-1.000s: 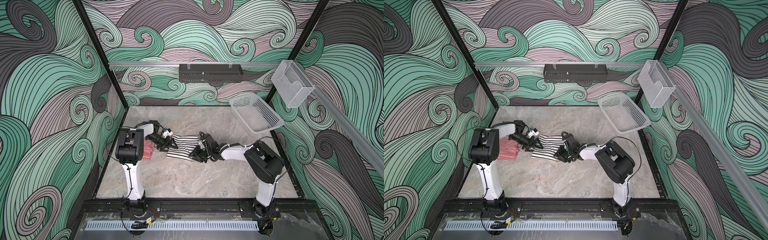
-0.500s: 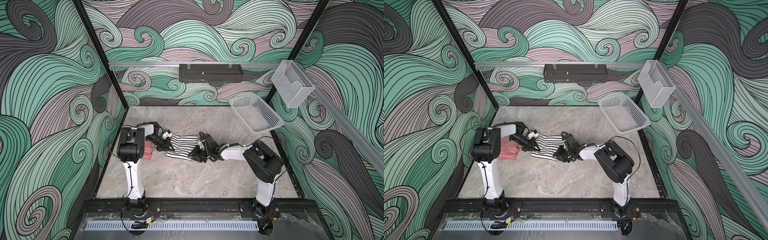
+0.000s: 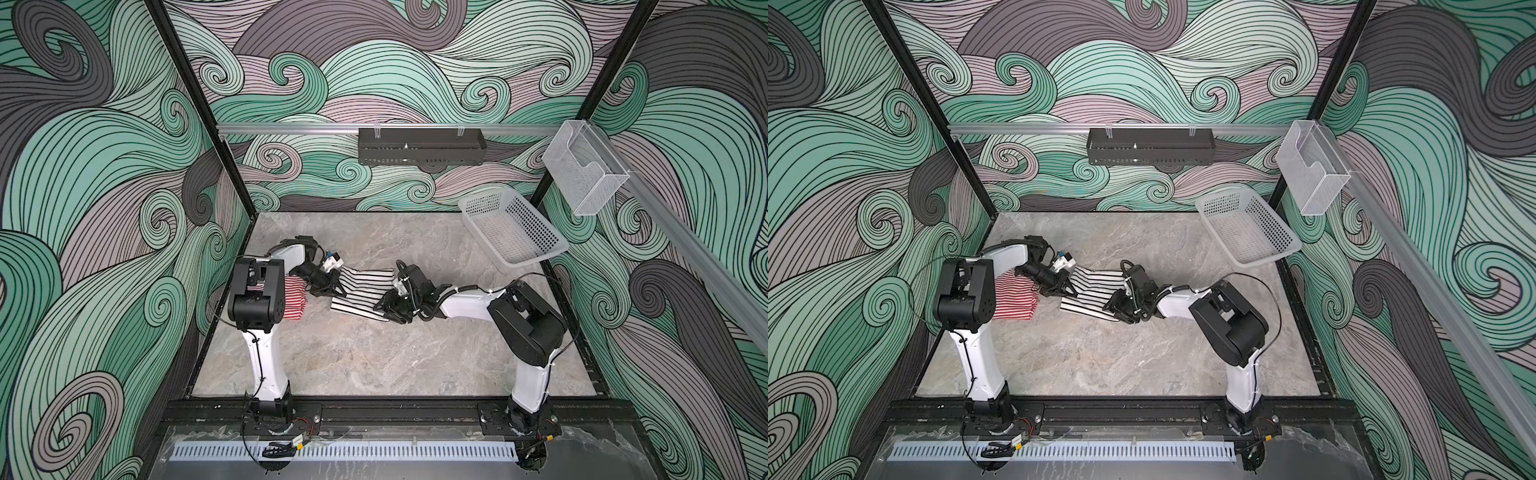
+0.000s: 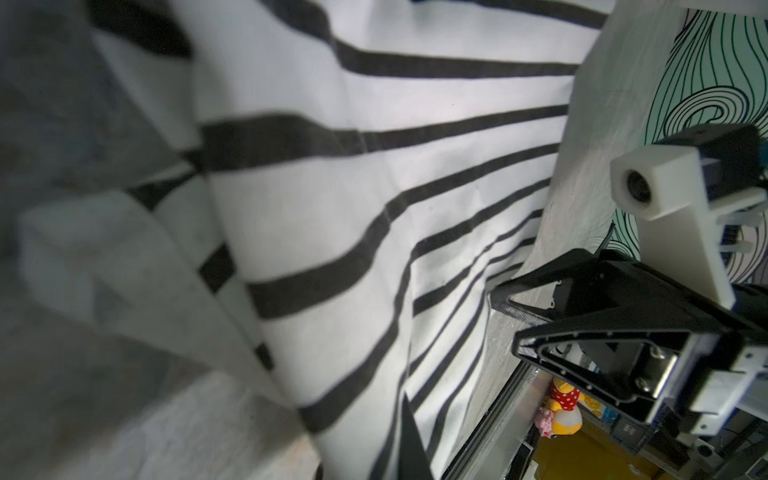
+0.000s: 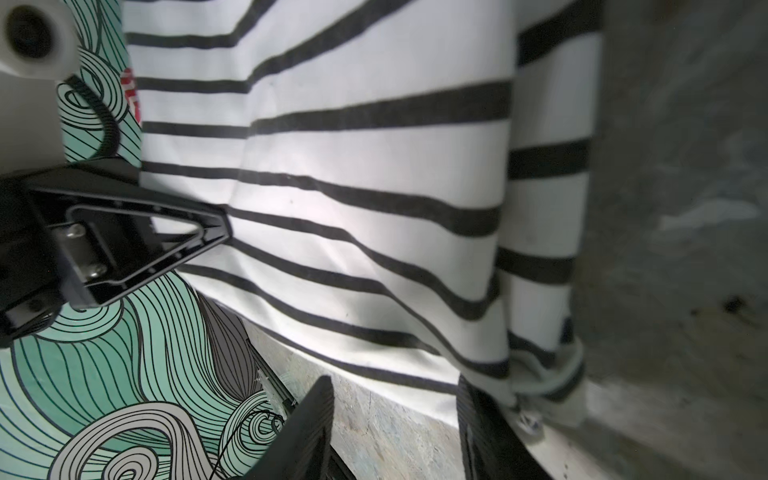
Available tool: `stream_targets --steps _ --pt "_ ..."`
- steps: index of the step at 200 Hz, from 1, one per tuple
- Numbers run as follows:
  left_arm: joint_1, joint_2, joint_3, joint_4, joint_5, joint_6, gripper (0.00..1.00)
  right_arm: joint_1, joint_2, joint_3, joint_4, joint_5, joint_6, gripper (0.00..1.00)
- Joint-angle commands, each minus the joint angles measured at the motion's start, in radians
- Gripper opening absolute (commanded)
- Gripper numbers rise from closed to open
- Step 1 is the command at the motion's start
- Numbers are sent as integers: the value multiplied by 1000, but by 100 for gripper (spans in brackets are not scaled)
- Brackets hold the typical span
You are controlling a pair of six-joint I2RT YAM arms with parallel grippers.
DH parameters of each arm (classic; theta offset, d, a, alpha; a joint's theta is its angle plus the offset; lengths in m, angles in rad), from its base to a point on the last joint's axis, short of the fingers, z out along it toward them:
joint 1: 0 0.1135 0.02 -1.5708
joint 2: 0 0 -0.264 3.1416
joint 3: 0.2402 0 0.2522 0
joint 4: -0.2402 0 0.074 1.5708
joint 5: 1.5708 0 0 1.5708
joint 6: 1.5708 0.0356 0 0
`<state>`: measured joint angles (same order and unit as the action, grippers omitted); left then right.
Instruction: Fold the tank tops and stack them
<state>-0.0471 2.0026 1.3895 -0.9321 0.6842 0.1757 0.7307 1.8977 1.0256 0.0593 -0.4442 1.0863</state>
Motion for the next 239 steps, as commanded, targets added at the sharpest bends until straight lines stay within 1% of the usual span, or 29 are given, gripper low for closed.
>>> stream_targets --steps 1,37,89,128,160,214,239 --pt "10 -100 57 -81 -99 56 0 -27 -18 4 -133 49 -41 52" --pt "28 -161 96 -169 -186 123 0 -55 -9 35 -137 34 -52 52" --pt "74 -228 170 -275 -326 216 0 -58 42 109 -141 4 -61 52" --pt "120 -261 246 -365 -376 281 0 -57 57 118 -131 -7 -57 52" --pt "144 -297 278 -392 -451 311 0 -57 61 112 -123 -9 -53 52" --pt "199 -322 347 -473 -471 369 0 -57 72 113 -116 -14 -48 52" --pt "244 -327 337 -464 -488 407 0 -57 75 116 -108 -17 -44 52"
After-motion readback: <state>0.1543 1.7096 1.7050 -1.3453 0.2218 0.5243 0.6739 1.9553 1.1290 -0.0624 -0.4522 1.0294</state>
